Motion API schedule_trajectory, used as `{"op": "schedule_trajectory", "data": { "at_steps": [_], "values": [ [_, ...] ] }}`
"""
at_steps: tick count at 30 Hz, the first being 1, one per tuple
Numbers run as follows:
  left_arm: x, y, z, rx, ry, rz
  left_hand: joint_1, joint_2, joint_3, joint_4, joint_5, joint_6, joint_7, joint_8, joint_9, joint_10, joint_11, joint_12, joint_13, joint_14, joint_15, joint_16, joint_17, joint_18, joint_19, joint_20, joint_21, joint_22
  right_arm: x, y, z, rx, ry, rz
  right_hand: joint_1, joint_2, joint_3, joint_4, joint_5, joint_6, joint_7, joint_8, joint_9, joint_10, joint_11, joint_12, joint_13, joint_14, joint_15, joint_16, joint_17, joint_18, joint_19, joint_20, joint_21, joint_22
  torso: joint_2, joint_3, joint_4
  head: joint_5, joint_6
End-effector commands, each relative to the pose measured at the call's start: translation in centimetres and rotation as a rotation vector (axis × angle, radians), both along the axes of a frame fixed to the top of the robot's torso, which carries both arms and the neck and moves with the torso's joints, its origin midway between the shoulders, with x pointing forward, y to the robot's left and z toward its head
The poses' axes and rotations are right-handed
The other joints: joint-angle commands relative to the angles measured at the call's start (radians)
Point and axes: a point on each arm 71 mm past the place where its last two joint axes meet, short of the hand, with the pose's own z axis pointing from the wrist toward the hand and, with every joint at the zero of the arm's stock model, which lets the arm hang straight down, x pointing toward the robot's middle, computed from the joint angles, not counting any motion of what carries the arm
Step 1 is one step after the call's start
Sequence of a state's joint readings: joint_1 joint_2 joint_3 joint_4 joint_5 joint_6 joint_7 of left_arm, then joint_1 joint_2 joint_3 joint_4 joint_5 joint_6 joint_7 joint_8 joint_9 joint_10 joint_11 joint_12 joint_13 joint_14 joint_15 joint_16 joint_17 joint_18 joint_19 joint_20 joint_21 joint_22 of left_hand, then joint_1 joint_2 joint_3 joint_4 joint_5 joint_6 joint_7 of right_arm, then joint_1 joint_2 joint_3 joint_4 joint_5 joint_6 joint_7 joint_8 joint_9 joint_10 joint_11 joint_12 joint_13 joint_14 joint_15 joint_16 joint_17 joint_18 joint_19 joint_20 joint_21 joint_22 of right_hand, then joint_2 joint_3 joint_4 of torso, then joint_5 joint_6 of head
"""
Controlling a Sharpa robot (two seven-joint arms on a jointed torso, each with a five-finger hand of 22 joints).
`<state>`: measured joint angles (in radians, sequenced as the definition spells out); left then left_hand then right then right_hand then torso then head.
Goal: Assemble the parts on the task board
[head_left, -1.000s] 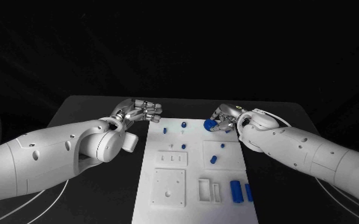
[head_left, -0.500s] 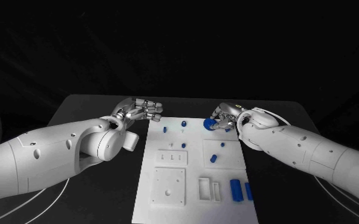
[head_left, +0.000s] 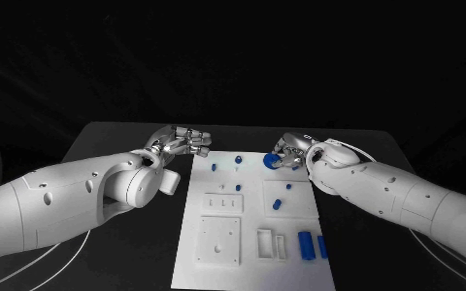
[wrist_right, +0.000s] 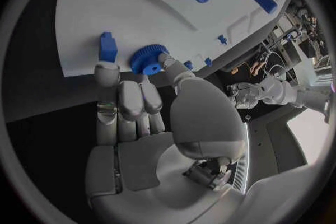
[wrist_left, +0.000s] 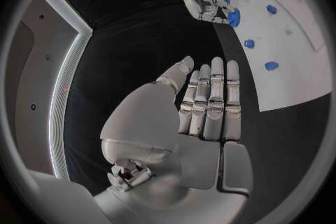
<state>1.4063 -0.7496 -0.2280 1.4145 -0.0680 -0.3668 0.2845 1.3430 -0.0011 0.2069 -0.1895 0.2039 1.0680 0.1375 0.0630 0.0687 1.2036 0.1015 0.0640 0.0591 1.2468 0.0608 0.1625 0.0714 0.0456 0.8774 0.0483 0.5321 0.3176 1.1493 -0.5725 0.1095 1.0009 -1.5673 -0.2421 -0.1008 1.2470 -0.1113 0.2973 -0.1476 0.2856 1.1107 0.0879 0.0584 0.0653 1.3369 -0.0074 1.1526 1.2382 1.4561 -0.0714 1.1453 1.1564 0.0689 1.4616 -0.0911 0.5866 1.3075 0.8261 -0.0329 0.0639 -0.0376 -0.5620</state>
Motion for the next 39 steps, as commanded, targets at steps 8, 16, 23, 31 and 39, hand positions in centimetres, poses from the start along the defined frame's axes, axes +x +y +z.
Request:
{"op": "schedule_trajectory", "data": {
  "at_steps": [8,16,23,31,39],
  "values": [
    [0.0,-0.3,0.1,-0.004,-0.007,-0.02,-0.002,-0.008,0.006,0.002,-0.004,-0.006,0.0,0.0,0.0,-0.008,0.0,-0.005,0.0,0.0,0.007,-0.005,-0.001,0.019,0.004,0.0,0.003,-0.001,-0.8,0.8,-1.0,-0.105,-0.012,0.021,-0.018,-0.004,0.017,0.008,0.006,0.053,-0.013,0.004,0.002,0.012,-0.011,0.005,0.005,0.007,-0.007,0.005,0.002,0.004,0.005,-0.008,0.019,0.066,0.0,0.0,-0.0003,0.0,0.001],
    [0.0,-0.2,0.2,-0.003,-0.009,-0.017,0.0,-0.008,0.007,0.0,-0.003,-0.006,0.0,0.0,0.0,-0.009,-0.001,-0.005,-0.001,0.0,0.006,-0.005,-0.001,0.019,0.003,0.0,0.005,0.0,-1.2,1.4,-0.4,-0.096,-0.073,0.024,-0.022,-0.009,0.029,0.024,0.056,0.068,-0.018,0.004,0.002,0.021,-0.015,0.012,0.011,0.008,-0.012,0.008,0.002,0.0,0.009,-0.013,0.038,0.069,-0.001,0.0003,-0.0002,0.004,0.003],
    [-0.1,-0.1,0.2,-0.003,-0.009,-0.014,0.0,-0.007,0.008,-0.001,-0.002,-0.006,0.0,0.0,0.0,-0.008,-0.001,-0.005,-0.001,0.0,0.006,-0.005,-0.001,0.02,0.002,-0.001,0.008,0.001,-2.0,2.0,0.7,-0.064,-0.142,0.023,-0.019,-0.021,0.036,0.045,0.052,0.076,-0.021,0.004,0.003,0.03,-0.016,0.017,0.018,0.008,-0.015,0.011,0.0,-0.004,0.013,-0.016,0.067,0.074,-0.001,-0.0003,-0.0019,0.009,0.005],
    [-0.1,0.1,0.2,-0.002,-0.01,-0.01,0.0,-0.007,0.008,-0.001,-0.002,-0.006,0.0,0.0,0.0,-0.008,-0.001,-0.005,-0.001,0.0,0.006,-0.005,-0.001,0.02,0.002,-0.001,0.008,0.001,-3.4,3.6,2.2,-0.032,-0.221,0.043,-0.008,-0.041,0.055,0.076,0.027,0.084,-0.024,0.004,0.003,0.037,-0.017,0.015,0.021,0.008,-0.017,0.014,-0.005,-0.006,0.013,-0.019,0.081,0.075,-0.001,0.0004,-0.0019,0.011,0.007],
    [-0.1,0.2,0.2,-0.001,-0.011,-0.007,0.0,-0.007,0.009,-0.003,-0.001,-0.005,0.0,0.0,0.0,-0.008,-0.001,-0.005,-0.001,0.001,0.006,-0.005,-0.001,0.02,0.0,-0.001,0.012,0.003,-4.4,5.9,3.1,-0.023,-0.269,0.089,-0.006,-0.055,0.069,0.092,0.004,0.085,-0.024,0.004,0.003,0.041,-0.015,0.014,0.023,0.008,-0.018,0.014,-0.008,-0.008,0.014,-0.019,0.093,0.077,0.001,-0.0005,0.0006,0.014,0.011]
  ]
}}
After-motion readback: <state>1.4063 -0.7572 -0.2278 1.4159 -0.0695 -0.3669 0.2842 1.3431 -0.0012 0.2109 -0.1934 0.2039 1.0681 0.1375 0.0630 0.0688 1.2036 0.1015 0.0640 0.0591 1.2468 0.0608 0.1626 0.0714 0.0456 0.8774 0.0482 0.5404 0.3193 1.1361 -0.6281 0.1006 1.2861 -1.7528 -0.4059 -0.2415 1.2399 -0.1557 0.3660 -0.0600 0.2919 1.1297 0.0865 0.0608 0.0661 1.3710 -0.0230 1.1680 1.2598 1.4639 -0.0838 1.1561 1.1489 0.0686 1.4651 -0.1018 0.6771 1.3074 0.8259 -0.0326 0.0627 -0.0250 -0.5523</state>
